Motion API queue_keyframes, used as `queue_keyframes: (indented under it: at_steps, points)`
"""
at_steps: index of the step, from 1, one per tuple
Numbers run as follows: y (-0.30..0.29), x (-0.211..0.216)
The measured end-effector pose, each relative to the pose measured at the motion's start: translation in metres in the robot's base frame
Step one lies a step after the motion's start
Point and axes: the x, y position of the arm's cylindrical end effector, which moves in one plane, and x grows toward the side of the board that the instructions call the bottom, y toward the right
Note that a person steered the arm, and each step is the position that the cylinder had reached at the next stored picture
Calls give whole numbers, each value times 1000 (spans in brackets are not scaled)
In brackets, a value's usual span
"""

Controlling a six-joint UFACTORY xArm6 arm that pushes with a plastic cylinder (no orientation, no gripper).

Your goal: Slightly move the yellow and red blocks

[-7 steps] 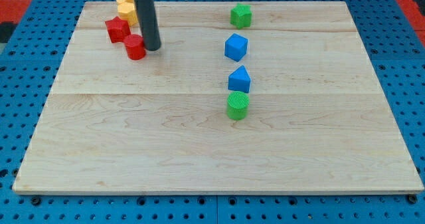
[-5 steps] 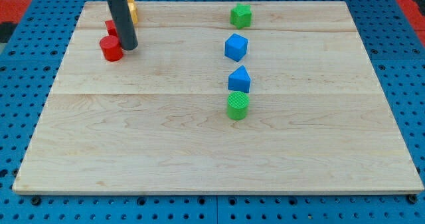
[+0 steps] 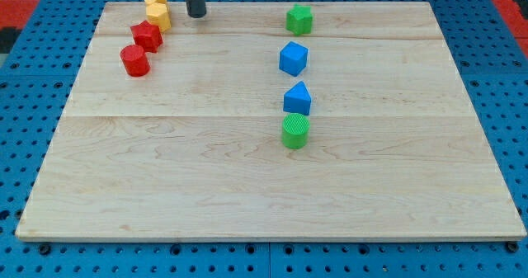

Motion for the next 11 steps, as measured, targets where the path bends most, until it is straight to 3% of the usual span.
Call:
queue_keyframes:
  at_steps: [4, 6, 8, 11]
  points:
    - [-59, 0]
    - [-20, 22]
    - [-43, 74]
    - [-37, 107]
